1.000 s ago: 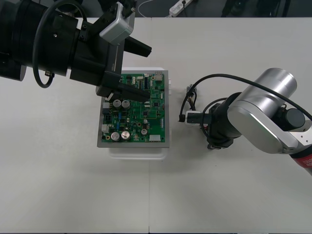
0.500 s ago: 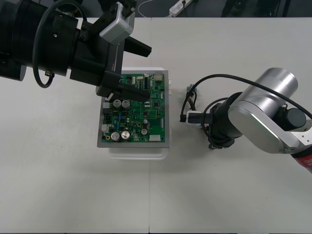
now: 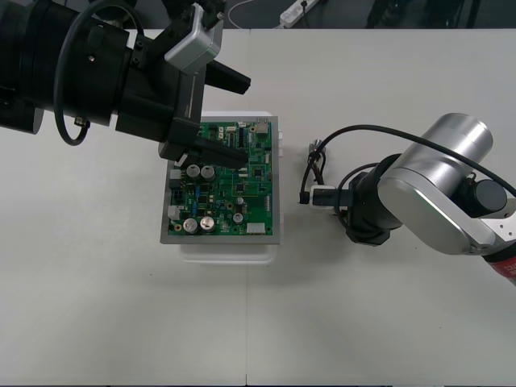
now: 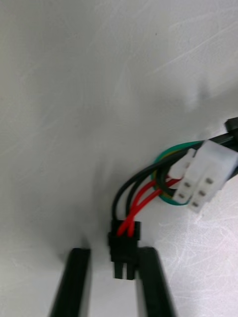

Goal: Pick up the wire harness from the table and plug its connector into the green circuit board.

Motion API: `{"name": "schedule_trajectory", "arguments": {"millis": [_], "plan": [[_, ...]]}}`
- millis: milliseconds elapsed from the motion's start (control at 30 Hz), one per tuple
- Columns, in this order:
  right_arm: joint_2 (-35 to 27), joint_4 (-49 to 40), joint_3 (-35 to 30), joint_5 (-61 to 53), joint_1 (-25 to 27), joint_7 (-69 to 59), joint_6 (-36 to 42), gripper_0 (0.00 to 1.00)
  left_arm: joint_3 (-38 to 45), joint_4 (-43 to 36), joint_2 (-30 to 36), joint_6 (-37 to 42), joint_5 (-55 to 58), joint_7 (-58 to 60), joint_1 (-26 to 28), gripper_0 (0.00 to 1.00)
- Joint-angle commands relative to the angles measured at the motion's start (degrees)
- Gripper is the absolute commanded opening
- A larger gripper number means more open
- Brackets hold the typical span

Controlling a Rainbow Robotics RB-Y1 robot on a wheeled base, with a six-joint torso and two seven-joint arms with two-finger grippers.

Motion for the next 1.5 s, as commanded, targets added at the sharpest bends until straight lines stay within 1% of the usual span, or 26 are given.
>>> {"name": "schedule_trajectory", "arguments": {"millis": [33,567,767,967,1267,1500], "plan": [[-2.4,2.01,1.96,1.21,1.39,-1.92,0.09,0.0,-0.56,-0.28,-0.95,2.85,-0.16,-0.63,-2.69,1.0],[-2.05,2.01,1.61,1.21,1.3,-1.84,0.09,0.0,-0.56,-0.28,-0.95,2.85,-0.16,-0.63,-2.69,1.0],[-2.14,1.92,-1.46,-2.13,1.39,-1.05,0.09,0.0,-0.56,-0.28,-0.95,2.85,-0.16,-0.63,-2.69,1.0],[-2.14,1.57,-3.05,-2.56,1.3,-0.61,0.09,0.0,-0.56,-0.28,-0.95,2.85,-0.16,-0.63,-2.69,1.0],[-3.72,-3.88,-6.12,-3.8,1.3,-0.61,0.09,0.0,-0.56,-0.28,-0.95,2.85,-0.16,-0.63,-2.69,1.0],[-5.48,-5.37,-9.73,-9.68,1.22,-0.43,0.09,0.0,-0.56,-0.28,-0.95,2.85,-0.16,-0.63,-2.69,1.0]]}}
